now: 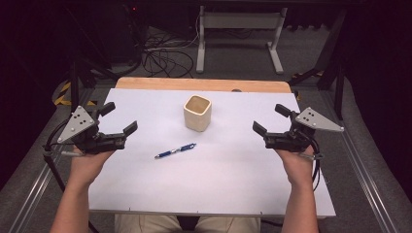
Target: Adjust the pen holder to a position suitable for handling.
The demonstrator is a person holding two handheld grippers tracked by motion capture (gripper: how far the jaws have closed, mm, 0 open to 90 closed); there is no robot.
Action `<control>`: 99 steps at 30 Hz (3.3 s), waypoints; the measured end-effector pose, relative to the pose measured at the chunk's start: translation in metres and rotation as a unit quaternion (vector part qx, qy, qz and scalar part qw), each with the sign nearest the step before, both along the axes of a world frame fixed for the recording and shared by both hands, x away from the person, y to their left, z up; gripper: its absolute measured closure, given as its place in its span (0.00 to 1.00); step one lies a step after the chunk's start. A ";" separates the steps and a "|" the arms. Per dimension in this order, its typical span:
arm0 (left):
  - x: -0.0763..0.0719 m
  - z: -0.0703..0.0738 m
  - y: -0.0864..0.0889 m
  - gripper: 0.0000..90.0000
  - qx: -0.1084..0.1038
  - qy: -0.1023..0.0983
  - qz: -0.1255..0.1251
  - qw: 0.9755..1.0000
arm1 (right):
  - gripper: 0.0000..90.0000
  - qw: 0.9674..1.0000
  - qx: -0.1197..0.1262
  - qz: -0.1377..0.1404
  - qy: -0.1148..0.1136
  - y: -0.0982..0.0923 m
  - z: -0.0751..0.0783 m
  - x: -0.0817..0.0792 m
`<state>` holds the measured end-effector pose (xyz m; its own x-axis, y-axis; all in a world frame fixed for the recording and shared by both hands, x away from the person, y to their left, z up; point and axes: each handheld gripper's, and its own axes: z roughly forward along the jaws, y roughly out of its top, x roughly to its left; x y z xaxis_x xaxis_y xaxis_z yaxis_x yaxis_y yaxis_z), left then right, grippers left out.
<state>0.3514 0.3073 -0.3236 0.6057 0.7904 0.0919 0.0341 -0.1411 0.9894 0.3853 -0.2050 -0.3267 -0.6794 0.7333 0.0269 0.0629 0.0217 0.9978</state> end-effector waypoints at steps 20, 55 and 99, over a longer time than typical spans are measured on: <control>0.021 -0.030 -0.005 0.17 0.035 0.056 -0.043 0.997 | 0.01 1.000 -0.008 -0.002 -0.002 0.000 0.003 -0.001; 0.044 -0.077 -0.032 0.25 0.149 0.140 -0.091 0.975 | 0.01 1.000 -0.013 0.003 -0.005 0.003 0.005 -0.002; 0.061 -0.125 -0.054 0.51 0.253 0.215 -0.108 0.937 | 0.02 1.000 -0.026 0.014 0.003 0.010 0.002 0.002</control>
<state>0.4122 0.2537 -0.4487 0.8137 0.5661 0.1317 0.3312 -0.6377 0.6954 0.3870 -0.1954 -0.3249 -0.6994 0.7147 -0.0060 0.0684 0.0753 0.9948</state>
